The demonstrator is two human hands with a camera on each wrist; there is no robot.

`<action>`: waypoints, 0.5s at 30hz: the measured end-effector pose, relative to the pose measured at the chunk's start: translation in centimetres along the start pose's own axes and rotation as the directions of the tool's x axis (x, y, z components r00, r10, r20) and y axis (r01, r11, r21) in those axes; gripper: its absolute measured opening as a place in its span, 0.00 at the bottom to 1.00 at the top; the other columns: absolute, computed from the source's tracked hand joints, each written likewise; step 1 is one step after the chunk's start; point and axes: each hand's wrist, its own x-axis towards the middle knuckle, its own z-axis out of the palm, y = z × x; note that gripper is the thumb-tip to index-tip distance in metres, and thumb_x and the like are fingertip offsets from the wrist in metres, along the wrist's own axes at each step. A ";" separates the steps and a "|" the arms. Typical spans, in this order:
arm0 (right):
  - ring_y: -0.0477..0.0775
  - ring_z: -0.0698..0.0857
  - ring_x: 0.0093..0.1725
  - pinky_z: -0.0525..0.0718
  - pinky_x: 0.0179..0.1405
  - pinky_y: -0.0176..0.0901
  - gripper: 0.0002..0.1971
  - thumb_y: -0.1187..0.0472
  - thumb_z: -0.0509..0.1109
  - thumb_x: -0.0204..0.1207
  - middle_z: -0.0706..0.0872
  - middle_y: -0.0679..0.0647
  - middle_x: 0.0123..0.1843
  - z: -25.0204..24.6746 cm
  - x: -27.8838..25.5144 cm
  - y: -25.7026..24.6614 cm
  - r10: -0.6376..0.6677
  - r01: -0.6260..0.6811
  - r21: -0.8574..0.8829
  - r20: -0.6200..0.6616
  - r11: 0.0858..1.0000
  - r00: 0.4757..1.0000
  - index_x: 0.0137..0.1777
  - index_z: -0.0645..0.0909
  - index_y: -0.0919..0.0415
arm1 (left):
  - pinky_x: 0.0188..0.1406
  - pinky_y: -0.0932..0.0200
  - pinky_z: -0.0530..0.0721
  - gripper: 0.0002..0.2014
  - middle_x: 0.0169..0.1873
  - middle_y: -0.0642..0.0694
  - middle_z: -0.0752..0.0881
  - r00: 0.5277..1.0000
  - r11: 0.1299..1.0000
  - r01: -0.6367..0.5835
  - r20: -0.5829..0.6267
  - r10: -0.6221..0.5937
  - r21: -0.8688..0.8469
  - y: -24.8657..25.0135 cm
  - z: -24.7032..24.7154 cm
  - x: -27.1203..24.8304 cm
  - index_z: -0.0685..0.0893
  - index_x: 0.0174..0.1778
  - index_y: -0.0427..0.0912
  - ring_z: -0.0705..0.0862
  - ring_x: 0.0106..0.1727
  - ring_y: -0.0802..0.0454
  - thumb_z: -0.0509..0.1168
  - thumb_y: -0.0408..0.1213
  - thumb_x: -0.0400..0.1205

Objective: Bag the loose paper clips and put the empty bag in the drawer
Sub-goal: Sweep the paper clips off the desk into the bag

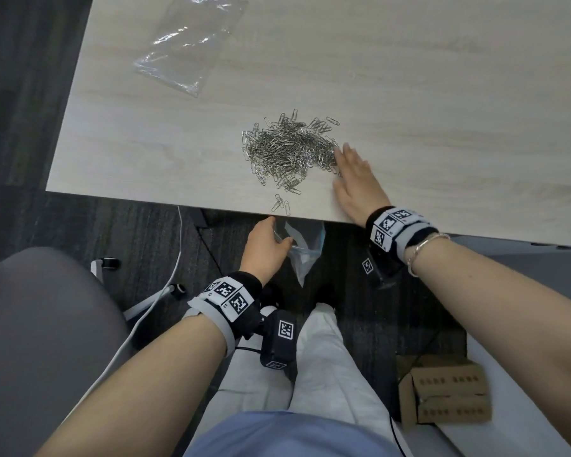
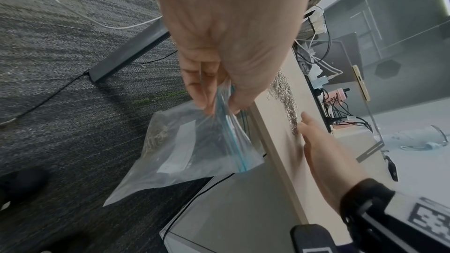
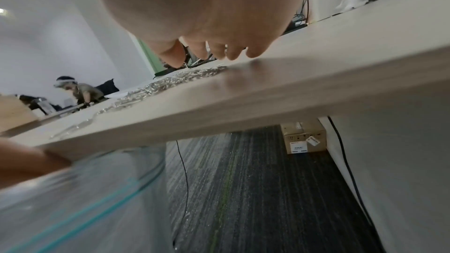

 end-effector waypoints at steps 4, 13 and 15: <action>0.56 0.42 0.84 0.39 0.80 0.47 0.30 0.55 0.48 0.85 0.42 0.60 0.85 0.7 -0.7 -0.2 -0.027 0.032 -0.105 0.053 0.994 0.998 0.83 0.42 0.61 | 0.60 0.43 0.82 0.17 0.55 0.40 0.84 1.000 1.000 0.001 0.008 -0.001 -0.014 0.0 0.1 0.0 0.79 0.60 0.37 0.83 0.56 0.43 0.68 0.36 0.77; 0.52 0.41 0.83 0.39 0.82 0.46 0.30 0.53 0.50 0.85 0.43 0.57 0.85 3.3 -4.8 -2.5 -0.214 0.227 -0.093 0.134 0.969 0.968 0.83 0.44 0.59 | 0.60 0.43 0.82 0.15 0.54 0.41 0.86 1.000 0.999 -0.023 -0.014 0.023 -0.026 0.0 0.2 0.0 0.80 0.59 0.39 0.84 0.55 0.45 0.69 0.36 0.76; 0.51 0.41 0.83 0.37 0.81 0.45 0.30 0.53 0.49 0.85 0.43 0.56 0.85 2.5 -4.0 -2.4 -0.185 0.189 -0.071 0.058 0.979 0.981 0.82 0.42 0.58 | 0.60 0.43 0.82 0.17 0.55 0.41 0.85 1.000 1.000 -0.008 -0.009 0.008 -0.019 -0.1 0.1 0.1 0.79 0.61 0.39 0.84 0.56 0.44 0.69 0.37 0.76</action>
